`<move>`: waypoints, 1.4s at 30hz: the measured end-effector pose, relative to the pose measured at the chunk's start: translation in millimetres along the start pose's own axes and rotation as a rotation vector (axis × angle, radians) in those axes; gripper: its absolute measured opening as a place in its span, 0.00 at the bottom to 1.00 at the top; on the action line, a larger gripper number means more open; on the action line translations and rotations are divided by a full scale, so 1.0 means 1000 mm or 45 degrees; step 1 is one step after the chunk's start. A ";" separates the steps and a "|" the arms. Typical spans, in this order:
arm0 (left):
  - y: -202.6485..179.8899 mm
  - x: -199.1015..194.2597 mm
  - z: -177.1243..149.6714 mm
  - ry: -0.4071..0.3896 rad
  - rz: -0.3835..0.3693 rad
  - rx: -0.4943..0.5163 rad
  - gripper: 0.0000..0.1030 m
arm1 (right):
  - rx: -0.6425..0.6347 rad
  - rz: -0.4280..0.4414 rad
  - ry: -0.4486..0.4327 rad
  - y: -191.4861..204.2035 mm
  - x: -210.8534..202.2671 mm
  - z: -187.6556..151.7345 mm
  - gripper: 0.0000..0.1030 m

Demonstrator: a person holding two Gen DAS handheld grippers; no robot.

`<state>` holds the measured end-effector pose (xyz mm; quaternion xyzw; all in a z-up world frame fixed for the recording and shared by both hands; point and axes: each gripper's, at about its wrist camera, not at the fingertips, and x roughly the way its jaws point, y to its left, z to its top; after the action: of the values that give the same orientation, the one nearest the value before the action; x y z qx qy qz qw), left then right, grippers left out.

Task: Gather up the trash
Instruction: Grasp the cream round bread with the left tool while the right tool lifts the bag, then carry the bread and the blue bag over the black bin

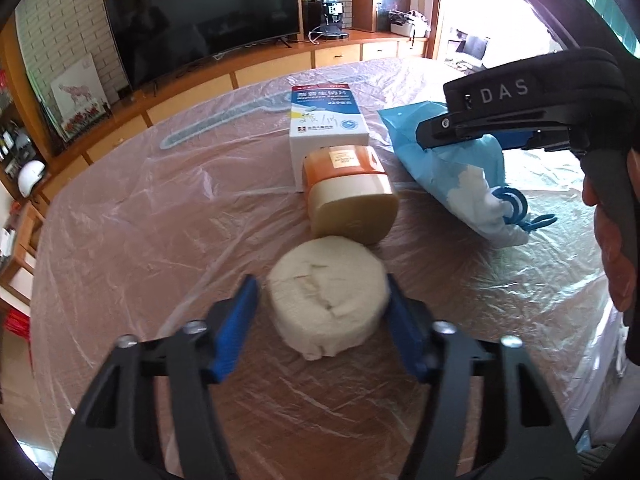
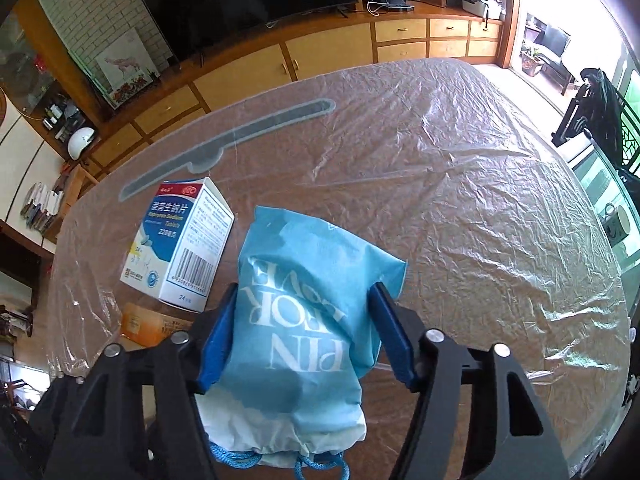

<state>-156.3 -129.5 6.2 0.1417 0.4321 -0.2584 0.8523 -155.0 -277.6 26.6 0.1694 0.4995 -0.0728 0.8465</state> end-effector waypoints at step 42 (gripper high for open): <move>-0.008 -0.049 -0.019 -0.061 0.043 -0.122 0.51 | 0.090 0.498 -0.055 -0.055 -0.070 -0.025 0.37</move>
<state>-197.6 -111.3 34.3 0.1017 0.4209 -0.2264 0.8725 -225.6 -323.1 64.5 0.2913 0.4361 0.0718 0.8484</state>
